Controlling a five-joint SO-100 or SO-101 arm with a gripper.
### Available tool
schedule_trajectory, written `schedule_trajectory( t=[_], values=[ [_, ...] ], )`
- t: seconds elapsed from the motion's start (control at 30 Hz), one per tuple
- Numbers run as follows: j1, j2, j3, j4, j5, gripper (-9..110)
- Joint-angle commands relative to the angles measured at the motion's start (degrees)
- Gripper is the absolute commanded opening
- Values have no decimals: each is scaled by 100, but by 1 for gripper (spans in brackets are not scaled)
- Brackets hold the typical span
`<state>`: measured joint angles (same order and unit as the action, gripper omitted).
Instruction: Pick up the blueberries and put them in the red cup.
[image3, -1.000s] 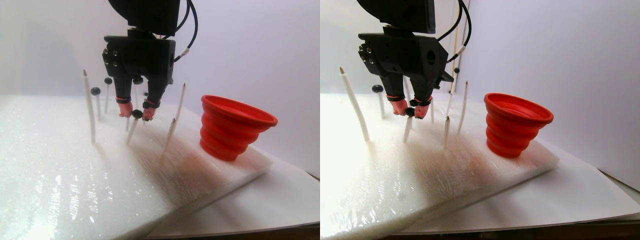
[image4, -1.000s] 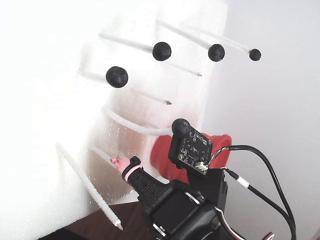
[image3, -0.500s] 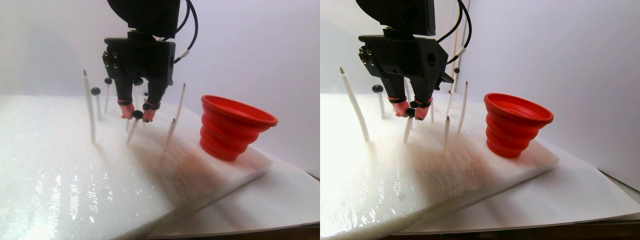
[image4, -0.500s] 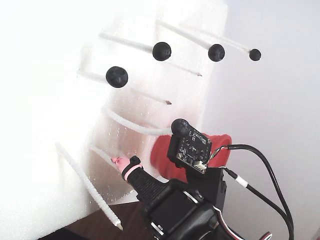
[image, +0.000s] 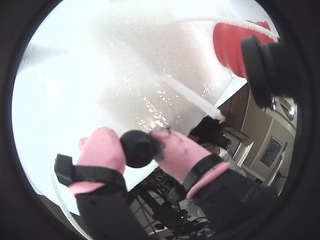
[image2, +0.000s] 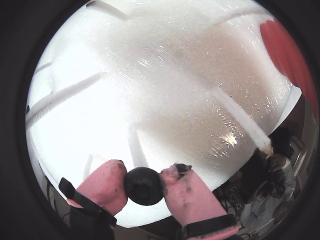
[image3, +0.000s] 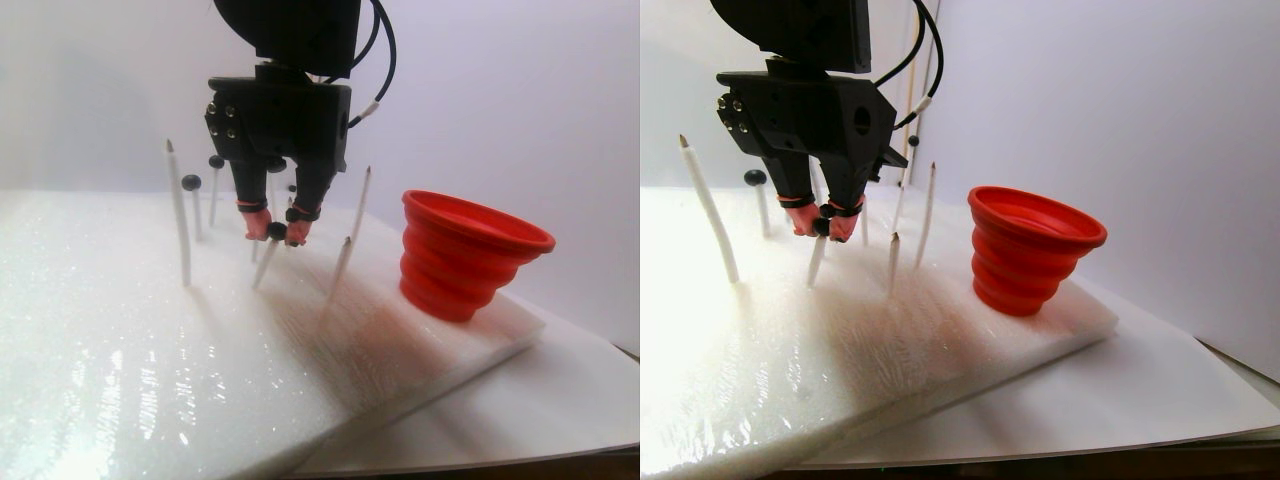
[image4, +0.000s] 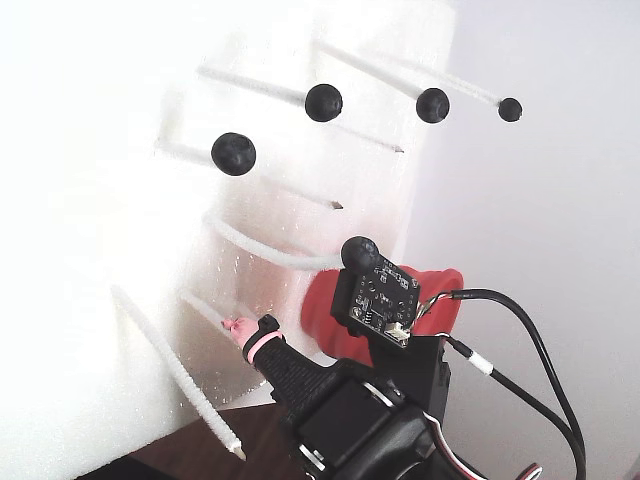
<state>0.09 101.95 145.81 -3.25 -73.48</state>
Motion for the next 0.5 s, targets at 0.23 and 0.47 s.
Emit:
schedule_trajectory(
  t=[0.23,0.47],
  values=[
    [176,729,-44,70,9,10],
    [167,1028,-35,308,26,10]
  ],
)
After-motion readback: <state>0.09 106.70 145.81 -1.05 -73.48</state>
